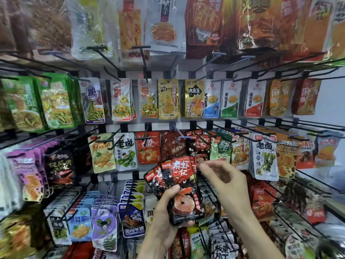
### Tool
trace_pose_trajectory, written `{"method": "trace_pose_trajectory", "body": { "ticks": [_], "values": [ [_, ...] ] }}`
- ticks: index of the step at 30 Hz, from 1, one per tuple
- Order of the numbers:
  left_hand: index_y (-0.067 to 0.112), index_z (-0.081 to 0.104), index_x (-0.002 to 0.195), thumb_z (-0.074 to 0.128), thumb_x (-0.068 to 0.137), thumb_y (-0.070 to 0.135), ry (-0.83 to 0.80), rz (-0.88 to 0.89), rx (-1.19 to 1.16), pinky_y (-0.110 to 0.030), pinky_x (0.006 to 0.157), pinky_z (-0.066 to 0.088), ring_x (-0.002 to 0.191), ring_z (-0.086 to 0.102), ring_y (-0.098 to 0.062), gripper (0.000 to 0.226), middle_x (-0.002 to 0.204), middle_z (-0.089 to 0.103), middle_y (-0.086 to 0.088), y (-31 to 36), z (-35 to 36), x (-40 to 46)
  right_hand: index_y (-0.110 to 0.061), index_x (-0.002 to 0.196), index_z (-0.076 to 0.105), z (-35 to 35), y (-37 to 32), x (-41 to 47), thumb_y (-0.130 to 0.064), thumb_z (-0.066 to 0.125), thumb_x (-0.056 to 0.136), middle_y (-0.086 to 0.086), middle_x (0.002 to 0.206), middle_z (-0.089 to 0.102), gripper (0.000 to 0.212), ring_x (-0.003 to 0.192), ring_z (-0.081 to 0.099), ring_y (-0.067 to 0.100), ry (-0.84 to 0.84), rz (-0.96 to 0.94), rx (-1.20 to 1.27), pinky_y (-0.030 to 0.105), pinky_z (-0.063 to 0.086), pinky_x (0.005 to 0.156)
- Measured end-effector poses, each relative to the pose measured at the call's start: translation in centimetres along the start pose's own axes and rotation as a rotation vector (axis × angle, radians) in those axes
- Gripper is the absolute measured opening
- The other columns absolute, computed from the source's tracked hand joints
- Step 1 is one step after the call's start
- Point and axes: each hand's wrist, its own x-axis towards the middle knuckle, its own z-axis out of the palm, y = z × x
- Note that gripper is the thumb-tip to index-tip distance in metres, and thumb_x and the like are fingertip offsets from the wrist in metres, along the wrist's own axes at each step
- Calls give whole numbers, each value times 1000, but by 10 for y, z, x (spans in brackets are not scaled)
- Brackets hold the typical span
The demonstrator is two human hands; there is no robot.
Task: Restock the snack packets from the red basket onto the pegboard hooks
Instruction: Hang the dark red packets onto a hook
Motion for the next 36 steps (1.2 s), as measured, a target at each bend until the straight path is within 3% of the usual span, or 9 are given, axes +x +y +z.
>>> {"method": "trace_pose_trajectory", "body": {
  "ticks": [3, 7, 15, 19, 22, 27, 32, 33, 36],
  "values": [
    [18, 86, 86, 86, 66, 48, 6, -43, 30, -30, 48, 54, 70, 70, -23, 36, 91, 75, -14, -3, 8, 0, -27, 99, 74, 6, -2, -6, -49, 87, 71, -5, 88, 72, 38, 81, 66, 6, -62, 16, -3, 23, 56, 76],
    [27, 86, 88, 87, 66, 45, 7, -51, 73, -30, 52, 56, 74, 74, -21, 28, 92, 79, -10, -5, 16, -2, -26, 100, 71, 7, 9, -3, -40, 93, 71, -1, 87, 69, 38, 77, 61, 7, -53, 26, -87, 23, 54, 72],
    [20, 86, 101, 73, 80, 54, 36, -63, 18, -27, 47, 55, 80, 73, -27, 42, 109, 79, -18, 0, 21, -7, -13, 114, 64, -8, 7, 0, -16, 77, 91, -2, 101, 80, 27, 96, 76, 13, -126, 152, 186, 26, 57, 86],
    [13, 82, 110, 72, 85, 51, 38, -69, -2, -25, 42, 53, 75, 76, -25, 47, 107, 80, -17, 2, 22, -8, -12, 121, 62, -8, 7, 2, -15, 72, 95, 6, 106, 80, 28, 102, 76, 22, -93, 219, 338, 44, 57, 96],
    [8, 80, 112, 74, 83, 50, 55, -77, -26, -26, 41, 52, 73, 74, -26, 52, 102, 79, -17, 2, 20, -8, -12, 122, 61, -7, 7, 7, -14, 71, 96, 6, 106, 79, 28, 103, 75, 22, -25, 193, 383, 44, 56, 97],
    [10, 82, 92, 78, 77, 45, 117, -55, -62, -29, 40, 51, 63, 66, -24, 38, 83, 73, -14, 2, 9, -7, -23, 123, 55, -7, 7, 28, -15, 74, 95, 4, 103, 78, 35, 90, 74, 12, 104, 187, 325, 28, 53, 76],
    [17, 85, 72, 73, 79, 43, 110, -37, -67, -27, 37, 50, 61, 67, -21, 29, 77, 75, -11, 3, 0, -12, -35, 110, 52, -6, 16, 42, -16, 74, 96, 10, 109, 75, 32, 69, 68, 22, 125, 129, 182, 43, 56, 60],
    [19, 85, 71, 73, 78, 44, 115, -35, -67, -27, 37, 50, 63, 67, -22, 28, 77, 75, -11, 4, -1, -13, -37, 108, 54, -6, 16, 43, -16, 73, 96, 7, 115, 72, 30, 74, 70, 21, 134, 103, 146, 41, 56, 59],
    [18, 85, 72, 74, 76, 45, 114, -25, -59, -28, 38, 50, 66, 65, -22, 29, 78, 74, -11, 6, -4, -14, -37, 107, 62, -6, 16, 43, -17, 71, 97, -17, 125, 61, 25, 119, 62, 19, 147, 28, 48, 26, 52, 70]
  ]
}}
